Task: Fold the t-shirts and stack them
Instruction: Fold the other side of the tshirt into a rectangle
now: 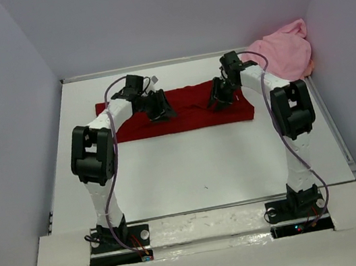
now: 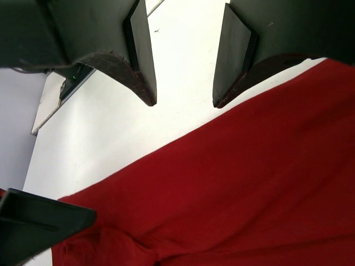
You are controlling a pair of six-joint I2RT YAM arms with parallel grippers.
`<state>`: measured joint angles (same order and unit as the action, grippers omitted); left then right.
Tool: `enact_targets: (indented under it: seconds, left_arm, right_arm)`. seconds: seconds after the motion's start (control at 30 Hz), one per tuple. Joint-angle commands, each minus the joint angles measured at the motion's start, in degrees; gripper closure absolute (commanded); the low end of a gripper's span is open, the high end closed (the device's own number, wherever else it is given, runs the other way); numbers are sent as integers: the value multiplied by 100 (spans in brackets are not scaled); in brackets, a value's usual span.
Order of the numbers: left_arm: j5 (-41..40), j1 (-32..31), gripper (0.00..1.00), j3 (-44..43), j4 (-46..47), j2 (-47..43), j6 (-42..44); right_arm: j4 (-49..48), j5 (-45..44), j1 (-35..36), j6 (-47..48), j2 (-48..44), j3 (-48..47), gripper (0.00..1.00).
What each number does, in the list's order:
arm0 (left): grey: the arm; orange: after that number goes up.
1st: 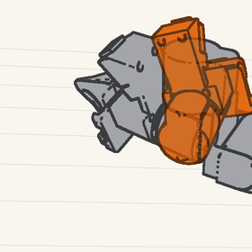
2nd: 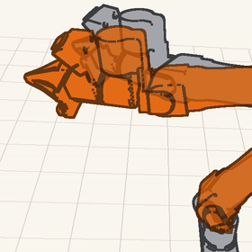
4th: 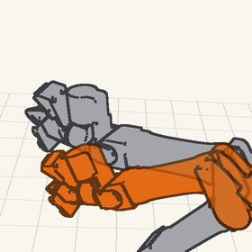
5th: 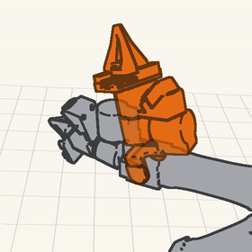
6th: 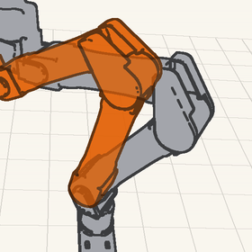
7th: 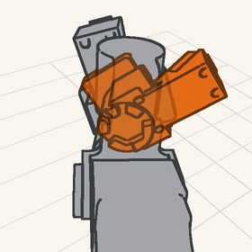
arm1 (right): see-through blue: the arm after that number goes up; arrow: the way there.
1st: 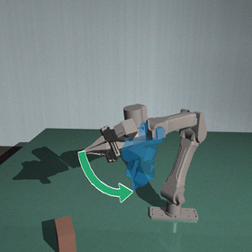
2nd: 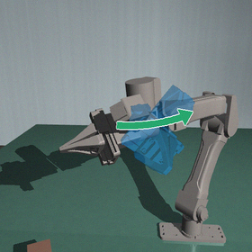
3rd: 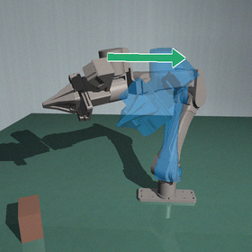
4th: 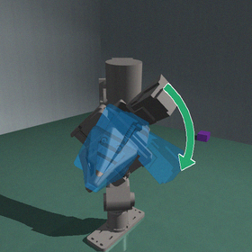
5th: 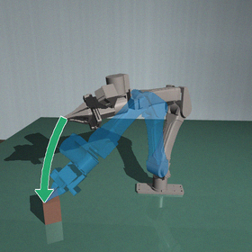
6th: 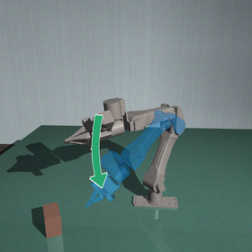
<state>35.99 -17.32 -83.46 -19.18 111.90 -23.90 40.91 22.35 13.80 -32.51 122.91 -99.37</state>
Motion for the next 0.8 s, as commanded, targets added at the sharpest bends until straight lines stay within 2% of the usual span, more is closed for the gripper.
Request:
enact_targets:
  seconds: [0.0,0.1,0.33,0.57,0.77]
  left_arm:
    - [146,-157,46,-434,72,51,-1]
    - [84,-193,46,-574,-85,192,34]
    - [-662,-342,48,-909,-657,499,281]
    - [-461,-395,48,-531,-280,825,158]
    - [-645,-518,48,-513,-306,1079,140]
  right_arm:
    - [-267,-196,79,-45,84,-29,56]
    - [-258,-266,79,-1,128,-47,56]
    - [-258,-328,79,26,198,-152,56]
    - [-206,-398,79,61,207,-232,56]
    - [-144,-556,79,149,198,-284,56]
